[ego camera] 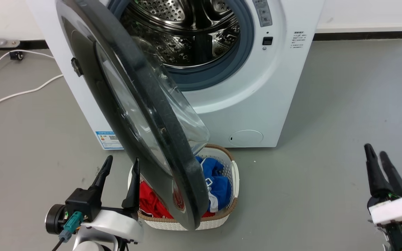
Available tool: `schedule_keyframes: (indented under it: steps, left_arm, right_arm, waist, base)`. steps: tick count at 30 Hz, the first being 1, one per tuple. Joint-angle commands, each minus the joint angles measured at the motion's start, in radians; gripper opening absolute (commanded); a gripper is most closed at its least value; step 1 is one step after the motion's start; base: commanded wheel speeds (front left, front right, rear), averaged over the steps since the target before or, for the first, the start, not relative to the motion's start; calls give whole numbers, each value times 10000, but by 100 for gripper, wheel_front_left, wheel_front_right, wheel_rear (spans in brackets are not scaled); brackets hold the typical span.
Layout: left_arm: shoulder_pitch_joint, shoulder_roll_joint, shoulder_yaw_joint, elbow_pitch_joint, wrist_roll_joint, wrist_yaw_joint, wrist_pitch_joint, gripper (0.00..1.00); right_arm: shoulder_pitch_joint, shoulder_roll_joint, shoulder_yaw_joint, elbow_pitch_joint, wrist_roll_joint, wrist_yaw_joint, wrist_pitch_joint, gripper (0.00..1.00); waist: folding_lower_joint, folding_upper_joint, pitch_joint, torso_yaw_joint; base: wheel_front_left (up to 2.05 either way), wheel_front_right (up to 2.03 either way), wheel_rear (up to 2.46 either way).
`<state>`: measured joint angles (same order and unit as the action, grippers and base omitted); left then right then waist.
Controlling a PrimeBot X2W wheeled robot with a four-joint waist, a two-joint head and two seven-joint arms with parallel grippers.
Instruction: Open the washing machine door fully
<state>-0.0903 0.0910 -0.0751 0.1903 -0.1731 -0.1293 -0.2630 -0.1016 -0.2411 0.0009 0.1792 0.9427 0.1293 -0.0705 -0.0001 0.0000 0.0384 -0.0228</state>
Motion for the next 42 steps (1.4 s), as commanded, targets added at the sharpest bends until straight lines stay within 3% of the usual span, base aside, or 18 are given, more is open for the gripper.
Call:
schedule_keyframes:
  steps: [1,2,4,8,14,21,42]
  left_arm:
    - [98,72,58,20,-55,-23,-24,100]
    - [117,84,70,32,-57,-23,-24,100]
    - [150,122,54,96,-69,-24,-24,100]
    - [178,125,35,126,-86,-22,-24,100]
    - [167,129,26,150,-123,-22,-24,100]
    - [70,118,27,200,-147,-22,-24,100]
    - [-109,146,121,333,-103,-23,-24,100]
  right_arm:
    - [301,76,-295,-148,-1207,25,-431,100]
    - [385,-1,-414,-222,-1983,25,-604,100]
    - [534,359,-954,-720,-4603,23,-834,100]
    - [625,712,-1202,-1296,-6054,13,-643,100]
    - [947,1188,-754,-2293,-7896,13,-193,100]
    - [1408,1449,-293,-2374,-8409,13,-131,100]
    - [1769,1775,-425,-2477,-8516,13,15,100]
  waist:
    - [1,0,-58,-85]
    - [1,0,-78,-112]
    - [1,0,-164,-174]
    - [1,0,-232,-167]
    - [1,0,-228,-84]
    - [1,0,-157,65]
    - [1,0,-151,94]
  base:
    - [0,0,0]
    - [0,0,0]
    - [0,0,0]
    - [0,0,0]
    - [0,0,0]
    - [0,0,0]
    - [0,0,0]
